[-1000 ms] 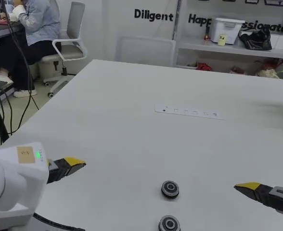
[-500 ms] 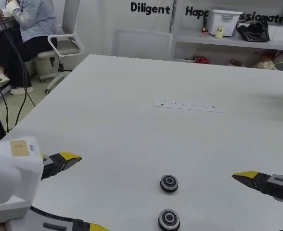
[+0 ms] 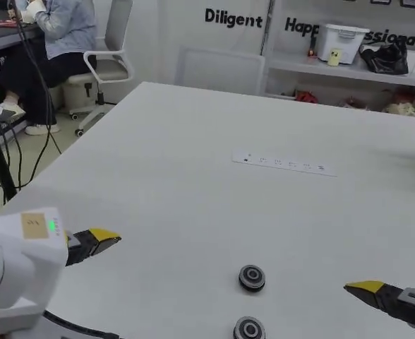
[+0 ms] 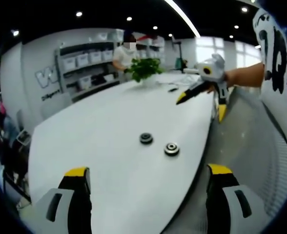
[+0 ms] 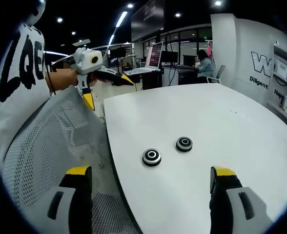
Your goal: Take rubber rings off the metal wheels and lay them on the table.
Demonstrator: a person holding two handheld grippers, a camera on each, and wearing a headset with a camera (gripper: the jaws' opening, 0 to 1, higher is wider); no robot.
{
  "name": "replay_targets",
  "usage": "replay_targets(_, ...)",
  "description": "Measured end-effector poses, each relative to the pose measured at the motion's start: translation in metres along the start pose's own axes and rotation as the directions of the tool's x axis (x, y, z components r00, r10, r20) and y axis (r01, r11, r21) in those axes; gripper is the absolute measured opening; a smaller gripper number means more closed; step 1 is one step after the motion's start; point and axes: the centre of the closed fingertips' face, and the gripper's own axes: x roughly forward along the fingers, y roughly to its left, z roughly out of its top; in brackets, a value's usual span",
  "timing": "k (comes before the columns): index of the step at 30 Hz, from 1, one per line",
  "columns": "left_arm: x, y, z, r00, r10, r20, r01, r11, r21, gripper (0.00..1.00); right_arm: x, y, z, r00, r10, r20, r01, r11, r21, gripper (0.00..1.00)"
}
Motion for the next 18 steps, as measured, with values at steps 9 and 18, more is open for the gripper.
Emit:
replay_targets(9, 0.006, 0.003, 0.001, 1.0, -0.006, 0.007, 0.006, 1.0, -0.005, 1.0, -0.005, -0.01, 0.001, 0.9996, -0.026, 0.014, 0.026, 1.0, 0.002, 0.97)
replay_targets(18, 0.01, -0.001, 0.007, 0.9998, -0.022, 0.003, 0.022, 1.0, 0.002, 1.0, -0.008, -0.014, 0.005, 0.9984, -0.042, 0.038, 0.042, 0.999, 0.015, 0.97)
